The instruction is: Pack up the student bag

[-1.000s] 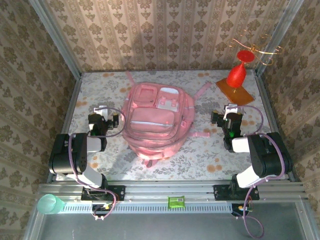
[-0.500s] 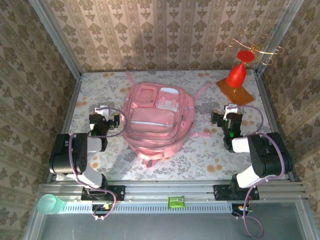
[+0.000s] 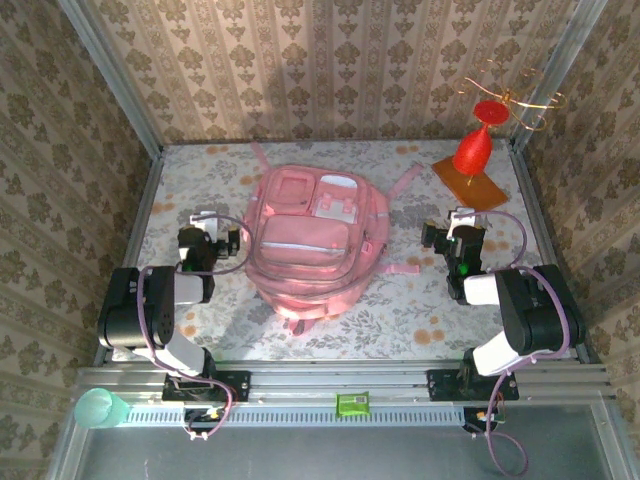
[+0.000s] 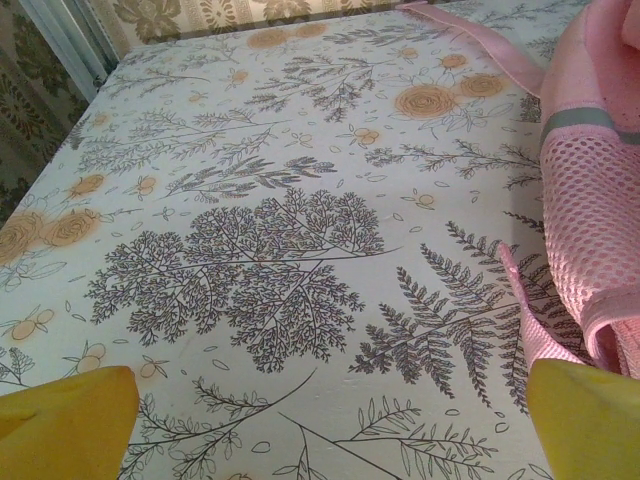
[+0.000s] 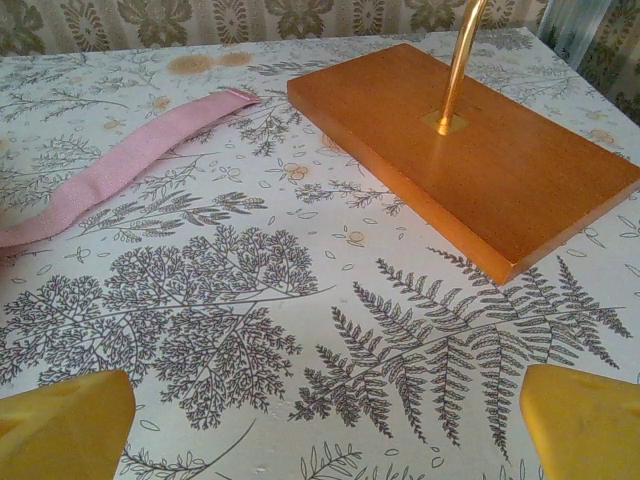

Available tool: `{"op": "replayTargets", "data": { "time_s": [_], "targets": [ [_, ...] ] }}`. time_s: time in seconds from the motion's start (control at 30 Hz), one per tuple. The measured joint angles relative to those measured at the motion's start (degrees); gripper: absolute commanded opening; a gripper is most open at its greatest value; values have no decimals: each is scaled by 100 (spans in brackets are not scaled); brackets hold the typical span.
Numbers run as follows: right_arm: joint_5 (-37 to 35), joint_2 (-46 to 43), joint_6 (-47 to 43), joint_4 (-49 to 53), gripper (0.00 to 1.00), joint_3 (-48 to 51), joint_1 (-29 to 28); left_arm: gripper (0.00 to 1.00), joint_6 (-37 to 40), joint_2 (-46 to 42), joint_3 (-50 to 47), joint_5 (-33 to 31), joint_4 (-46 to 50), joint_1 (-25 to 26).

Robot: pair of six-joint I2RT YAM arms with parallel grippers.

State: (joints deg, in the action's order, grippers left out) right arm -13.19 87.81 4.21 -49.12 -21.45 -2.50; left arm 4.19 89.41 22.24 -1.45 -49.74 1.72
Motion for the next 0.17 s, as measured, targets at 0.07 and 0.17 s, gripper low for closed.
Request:
{"op": "replayTargets", "data": {
  "time_s": [0.07, 0.17],
  "targets": [
    [0, 0, 0, -2, 100, -13, 0, 100, 0, 0, 0, 2, 0, 0],
    [0, 0, 0, -2, 100, -20, 0, 100, 0, 0, 0, 9, 0, 0]
  ]
}}
